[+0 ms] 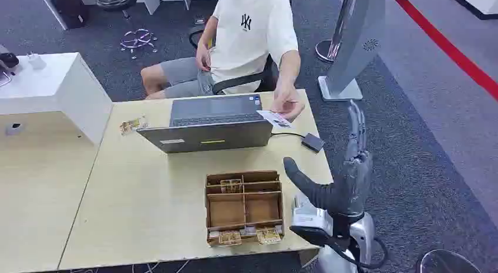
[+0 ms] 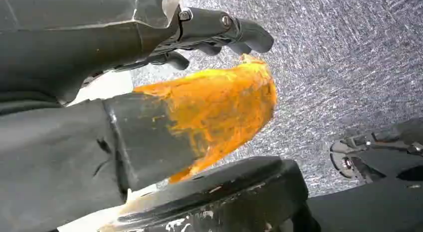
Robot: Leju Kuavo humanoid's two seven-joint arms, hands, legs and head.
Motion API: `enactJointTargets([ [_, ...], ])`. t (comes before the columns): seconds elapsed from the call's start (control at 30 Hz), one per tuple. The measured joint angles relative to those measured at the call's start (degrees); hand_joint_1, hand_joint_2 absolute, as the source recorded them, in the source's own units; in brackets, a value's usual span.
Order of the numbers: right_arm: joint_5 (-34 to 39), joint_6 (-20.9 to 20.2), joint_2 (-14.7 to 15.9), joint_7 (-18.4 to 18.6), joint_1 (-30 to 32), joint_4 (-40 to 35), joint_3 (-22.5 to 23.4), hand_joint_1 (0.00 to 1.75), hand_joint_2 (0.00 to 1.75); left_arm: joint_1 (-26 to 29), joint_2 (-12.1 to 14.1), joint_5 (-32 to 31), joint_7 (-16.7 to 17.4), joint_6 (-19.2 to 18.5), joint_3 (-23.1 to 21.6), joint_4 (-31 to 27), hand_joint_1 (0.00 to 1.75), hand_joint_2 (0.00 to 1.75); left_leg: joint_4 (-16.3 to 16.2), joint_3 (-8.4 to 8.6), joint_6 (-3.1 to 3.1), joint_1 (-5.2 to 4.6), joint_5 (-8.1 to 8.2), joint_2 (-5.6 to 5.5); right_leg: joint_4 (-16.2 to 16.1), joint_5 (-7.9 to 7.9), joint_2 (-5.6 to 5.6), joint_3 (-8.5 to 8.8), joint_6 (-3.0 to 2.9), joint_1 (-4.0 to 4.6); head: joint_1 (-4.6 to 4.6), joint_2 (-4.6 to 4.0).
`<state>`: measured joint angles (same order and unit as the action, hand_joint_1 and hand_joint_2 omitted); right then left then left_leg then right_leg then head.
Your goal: Pass the card to the sensor for recognition and then transmit it.
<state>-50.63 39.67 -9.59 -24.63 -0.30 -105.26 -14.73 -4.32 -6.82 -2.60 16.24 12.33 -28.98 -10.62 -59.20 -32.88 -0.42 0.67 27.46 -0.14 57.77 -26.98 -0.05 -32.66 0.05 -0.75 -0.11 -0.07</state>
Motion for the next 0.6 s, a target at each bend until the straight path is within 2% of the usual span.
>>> enactJointTargets([
  [0.23,-8.37,0.09,2.34,4.98,-7.55,8.74,0.02,0.0,1.75,-0.11,0.2,-0.9,0.37,-0.85,-1.51,0.02,0.0,0.0,-0.01,0.0,0.02,-0.01,-0.04,0.02,0.0,0.07,0.01,-0.02,-0.02,0.0,-0.02,0.0],
  [0.5,-11.86,0.09,4.37,8.02,-11.8,15.19,0.02,0.0,1.75,-0.14,0.22,-1.16,0.57,-1.16,-2.51,0.02,0.0,0.0,-0.01,-0.02,0.02,-0.01,-0.04,0.0,0.0,0.07,0.0,-0.03,-0.02,0.0,-0.02,-0.02],
  [0.57,-12.25,0.09,4.81,8.45,-12.21,16.06,0.0,0.4,1.75,-0.14,0.22,-1.16,0.57,-1.16,-2.53,0.02,0.0,0.0,-0.01,-0.03,0.01,-0.01,-0.04,-0.01,0.0,0.07,-0.01,-0.04,-0.02,0.0,-0.02,-0.02],
  [0.6,-12.34,0.09,4.96,8.74,-12.35,16.41,-0.02,0.4,1.75,-0.14,0.22,-1.16,0.57,-1.16,-2.53,0.02,0.0,0.0,-0.01,-0.03,0.01,-0.01,-0.04,-0.01,0.0,0.07,-0.01,-0.04,-0.02,0.0,-0.02,-0.02],
])
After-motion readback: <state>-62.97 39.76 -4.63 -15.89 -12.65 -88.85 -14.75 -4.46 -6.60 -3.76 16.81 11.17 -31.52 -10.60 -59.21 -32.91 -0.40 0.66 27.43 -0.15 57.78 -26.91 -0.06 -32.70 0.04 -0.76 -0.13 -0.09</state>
